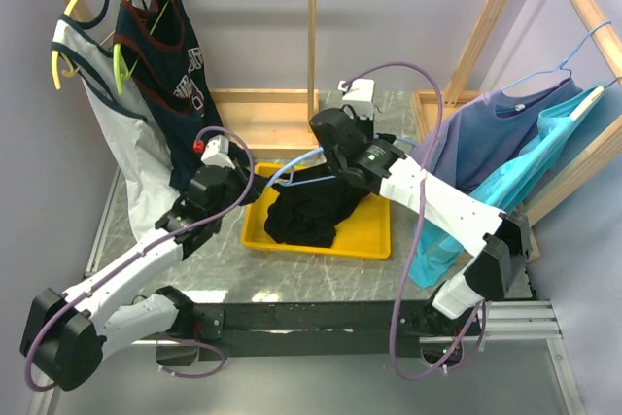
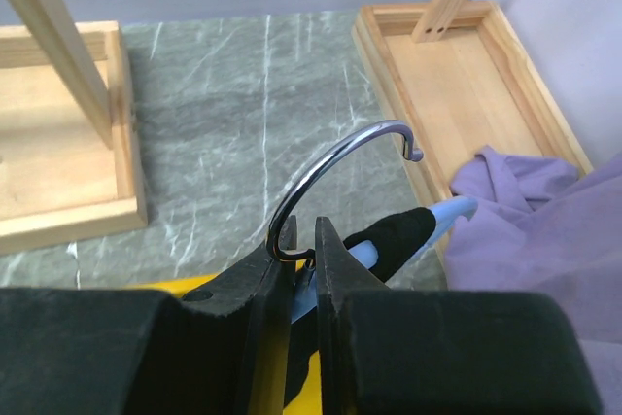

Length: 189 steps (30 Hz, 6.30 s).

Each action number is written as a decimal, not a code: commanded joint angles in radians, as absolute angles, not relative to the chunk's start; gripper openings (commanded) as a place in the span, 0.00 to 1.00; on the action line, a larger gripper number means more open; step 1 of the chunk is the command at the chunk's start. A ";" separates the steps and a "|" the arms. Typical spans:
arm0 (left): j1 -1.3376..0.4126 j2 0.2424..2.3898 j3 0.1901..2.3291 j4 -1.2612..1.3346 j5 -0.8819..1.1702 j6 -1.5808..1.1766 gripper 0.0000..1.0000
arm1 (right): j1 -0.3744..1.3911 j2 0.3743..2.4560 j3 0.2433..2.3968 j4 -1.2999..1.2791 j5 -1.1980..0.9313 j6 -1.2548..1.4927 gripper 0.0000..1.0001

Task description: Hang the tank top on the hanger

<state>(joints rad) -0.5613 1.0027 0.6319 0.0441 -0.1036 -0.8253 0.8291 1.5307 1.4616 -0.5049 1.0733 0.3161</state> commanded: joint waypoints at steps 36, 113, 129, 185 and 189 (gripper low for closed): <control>-0.542 0.934 0.879 -0.173 -0.097 -0.755 0.01 | 0.808 1.514 1.425 -0.313 1.250 0.273 0.00; -0.503 1.141 1.293 -0.141 0.153 -0.758 0.01 | 0.923 1.741 1.841 -0.285 1.275 0.095 0.00; -0.408 1.100 1.589 -0.136 0.310 -0.658 0.79 | 0.943 1.701 2.178 -0.220 1.149 -0.259 0.00; -0.557 1.074 1.301 -0.575 0.316 -0.193 0.25 | 1.039 1.621 1.790 -0.219 0.917 -0.115 0.00; -0.568 1.029 1.259 -0.499 0.264 -0.209 0.01 | 1.040 1.620 1.786 -0.227 0.911 -0.107 0.00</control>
